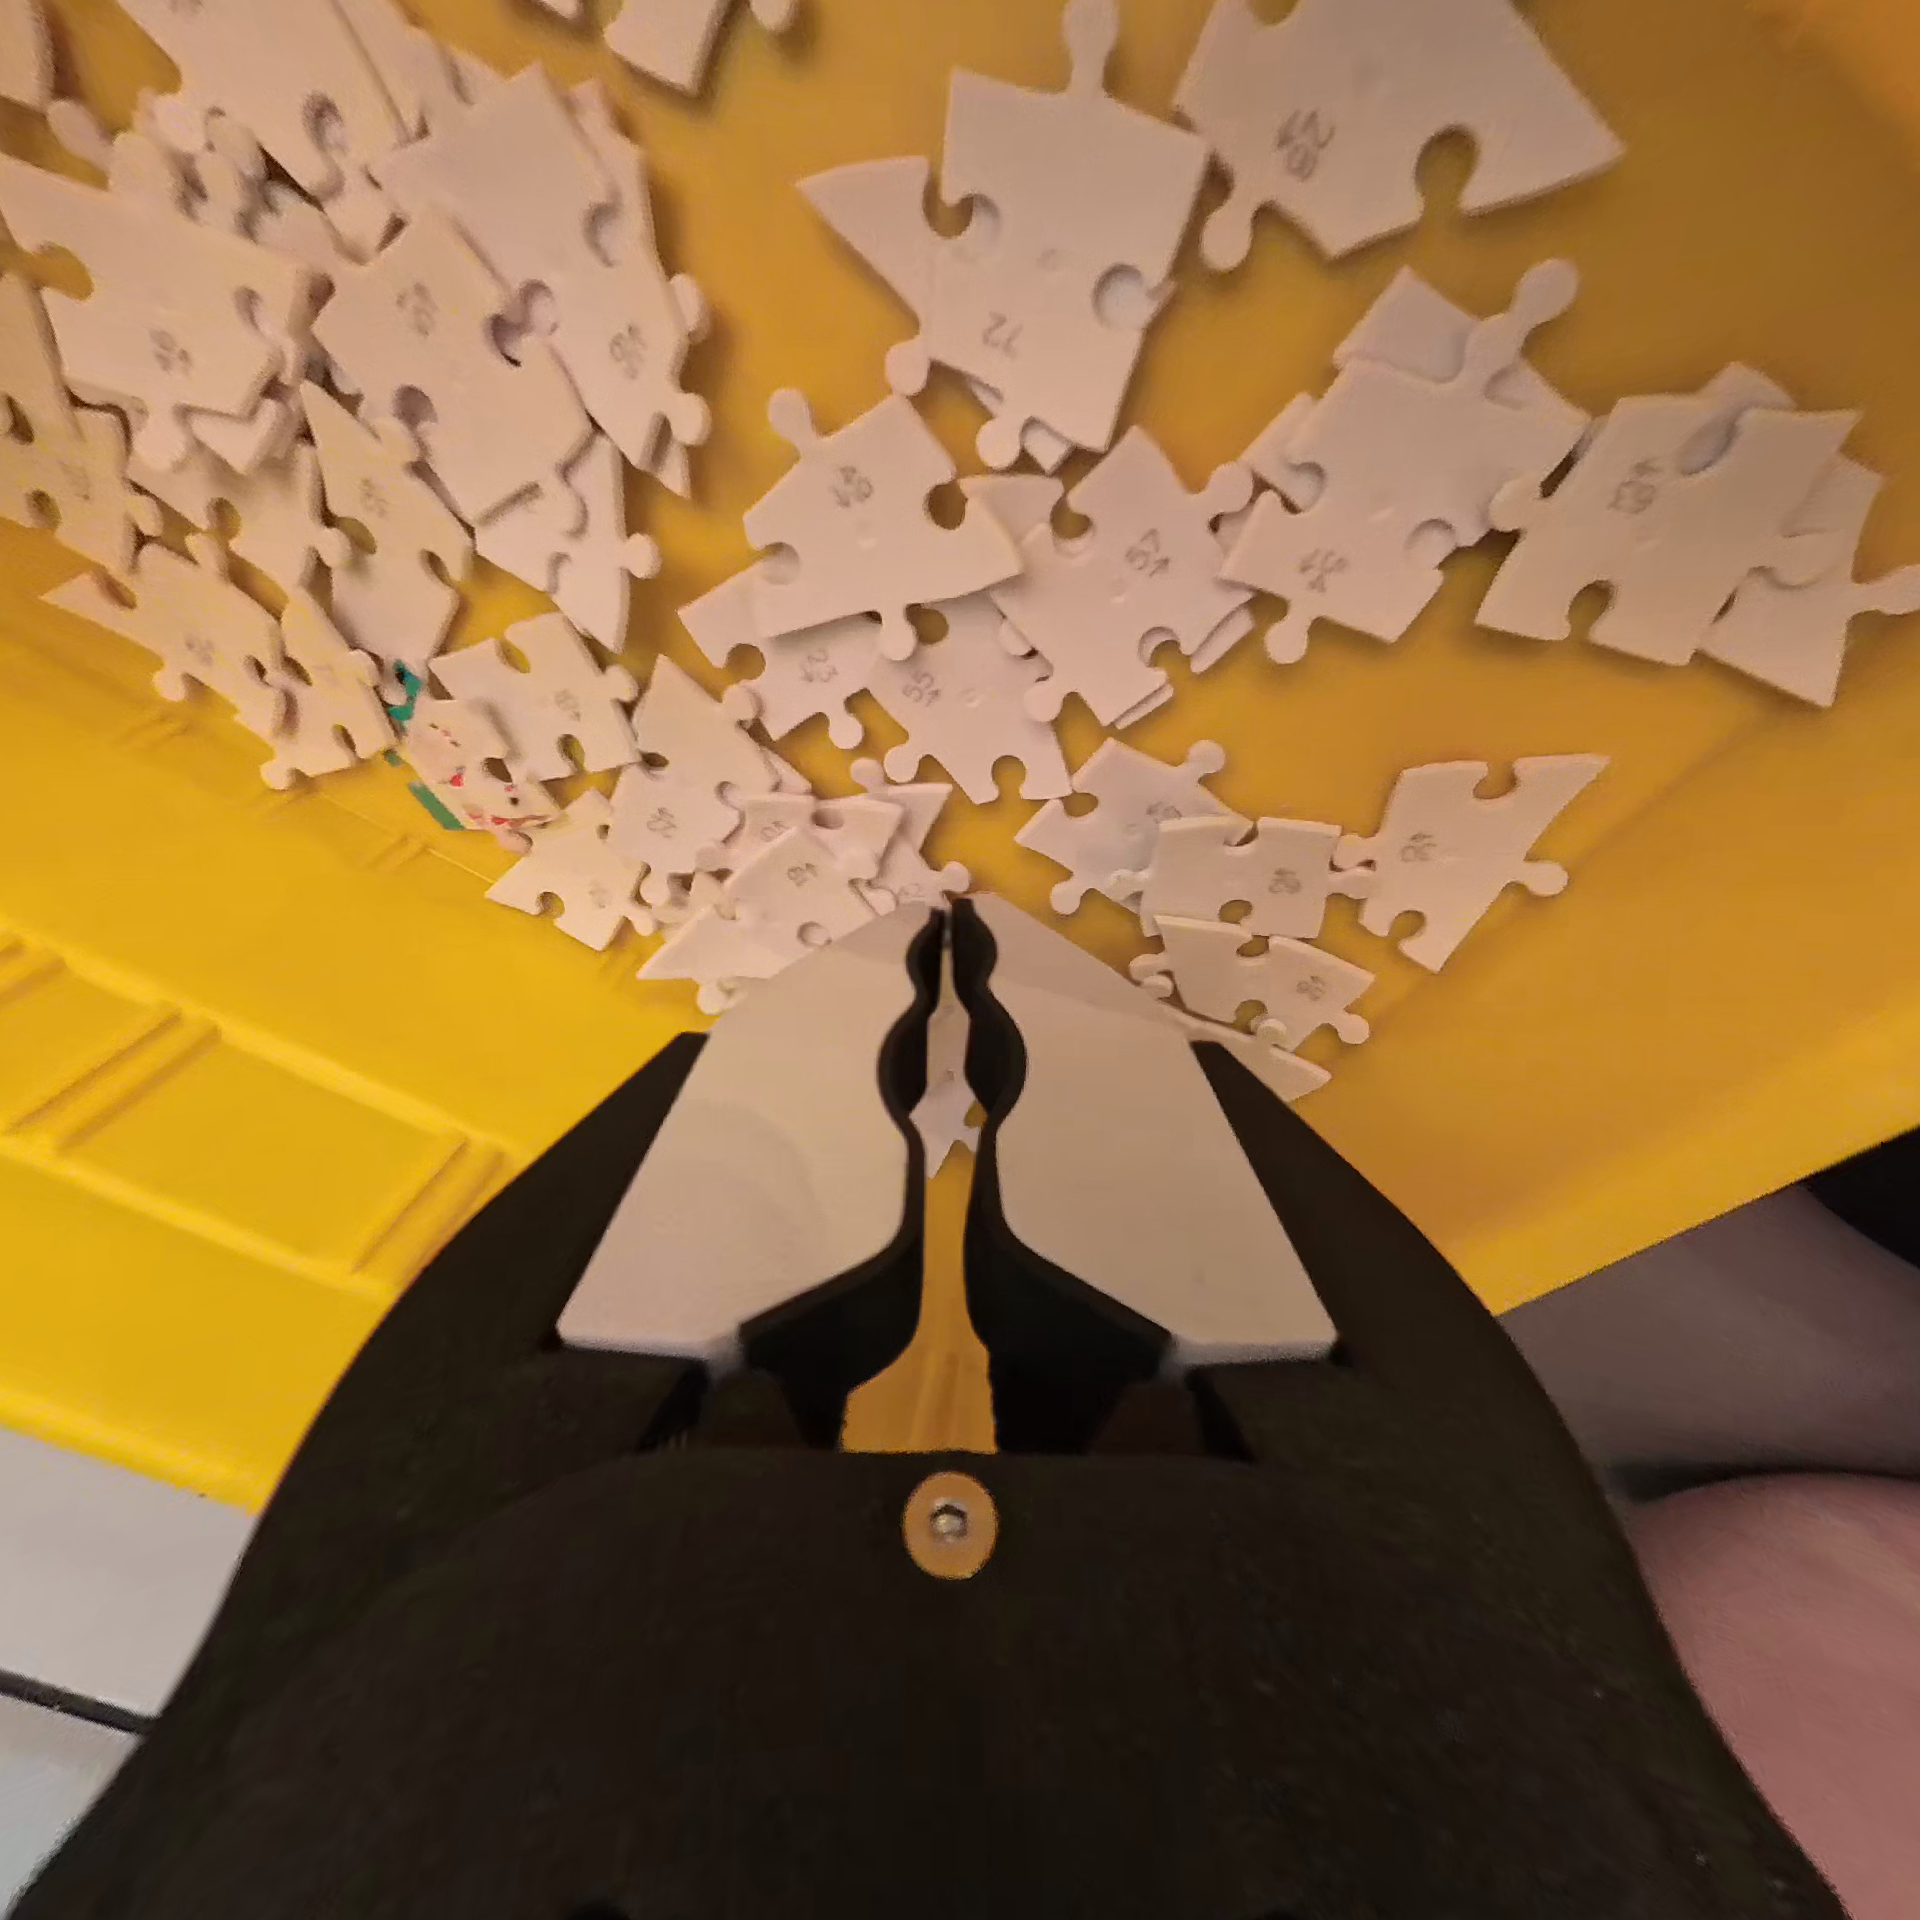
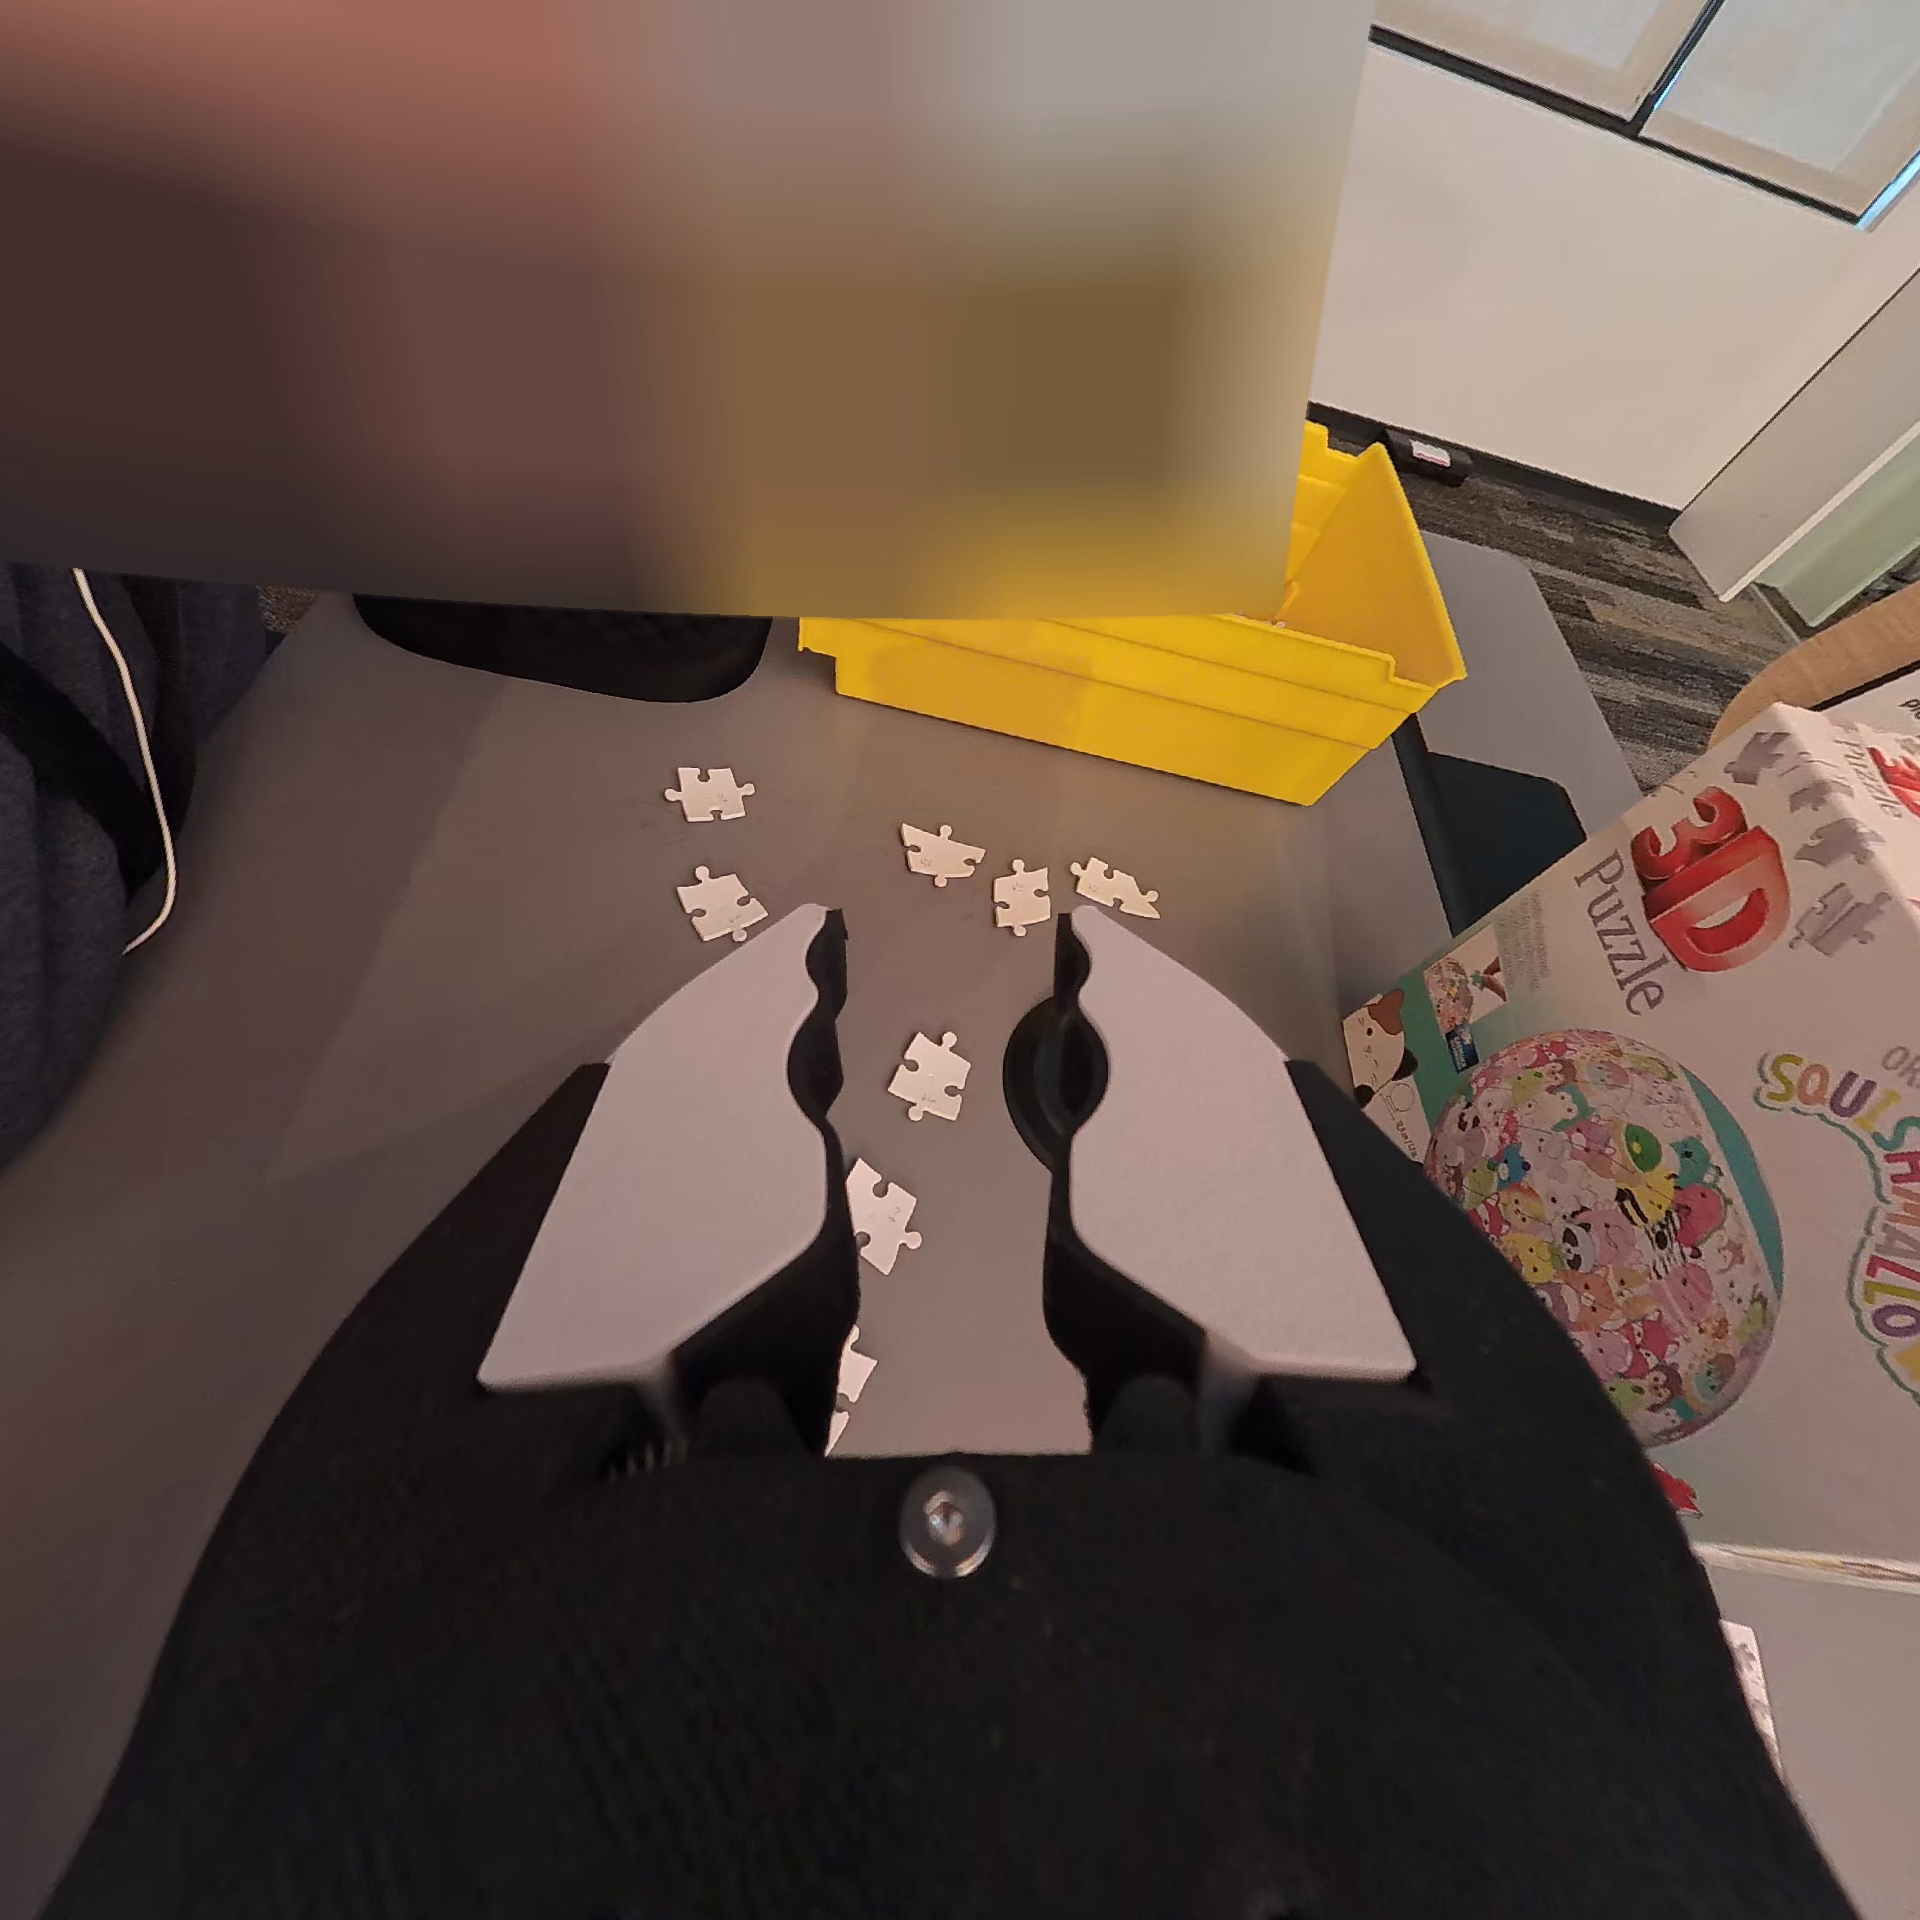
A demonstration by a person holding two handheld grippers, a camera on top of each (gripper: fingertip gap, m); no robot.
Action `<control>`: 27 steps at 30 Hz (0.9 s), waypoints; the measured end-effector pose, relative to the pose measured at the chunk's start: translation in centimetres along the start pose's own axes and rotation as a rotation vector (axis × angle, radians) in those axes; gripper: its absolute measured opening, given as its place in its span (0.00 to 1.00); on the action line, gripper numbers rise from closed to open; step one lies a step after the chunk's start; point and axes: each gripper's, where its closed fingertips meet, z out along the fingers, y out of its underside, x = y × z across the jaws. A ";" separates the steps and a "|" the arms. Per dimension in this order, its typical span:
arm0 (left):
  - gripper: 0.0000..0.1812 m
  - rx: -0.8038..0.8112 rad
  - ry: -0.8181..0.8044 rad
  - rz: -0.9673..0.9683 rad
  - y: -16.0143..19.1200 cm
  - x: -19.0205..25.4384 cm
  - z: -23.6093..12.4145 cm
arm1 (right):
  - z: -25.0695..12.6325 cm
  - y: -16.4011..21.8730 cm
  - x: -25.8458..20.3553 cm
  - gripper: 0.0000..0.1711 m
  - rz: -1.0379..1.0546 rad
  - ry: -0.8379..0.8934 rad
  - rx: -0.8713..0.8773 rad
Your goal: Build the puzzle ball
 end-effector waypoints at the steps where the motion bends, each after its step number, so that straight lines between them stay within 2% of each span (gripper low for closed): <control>1: 0.00 -0.001 0.000 -0.001 0.0 0.0 0.0 | 0.0 0.0 0.0 0.23 0.000 0.000 0.000; 7: 0.00 0.087 0.005 -0.099 -0.9 -0.8 -1.1 | 0.1 0.2 0.0 0.23 0.000 -0.005 -0.006; 11: 0.00 0.075 -0.024 -0.119 -0.3 -1.3 -1.3 | 0.1 0.3 -0.1 0.23 -0.002 -0.009 -0.012; 13: 0.07 0.057 -0.044 -0.114 -0.1 -1.3 -1.4 | 0.2 0.3 -0.1 0.23 0.000 -0.011 -0.012; 19: 0.09 0.093 -0.101 -0.172 0.0 -2.1 -3.2 | 0.2 0.4 -0.2 0.23 -0.003 -0.015 -0.020; 22: 0.12 0.109 -0.081 -0.203 0.0 -1.8 -3.4 | 0.2 0.4 -0.2 0.23 -0.002 -0.016 -0.019; 27: 0.20 0.017 0.040 -0.335 0.2 -0.5 -1.6 | 0.3 0.4 -0.4 0.23 -0.006 -0.020 -0.025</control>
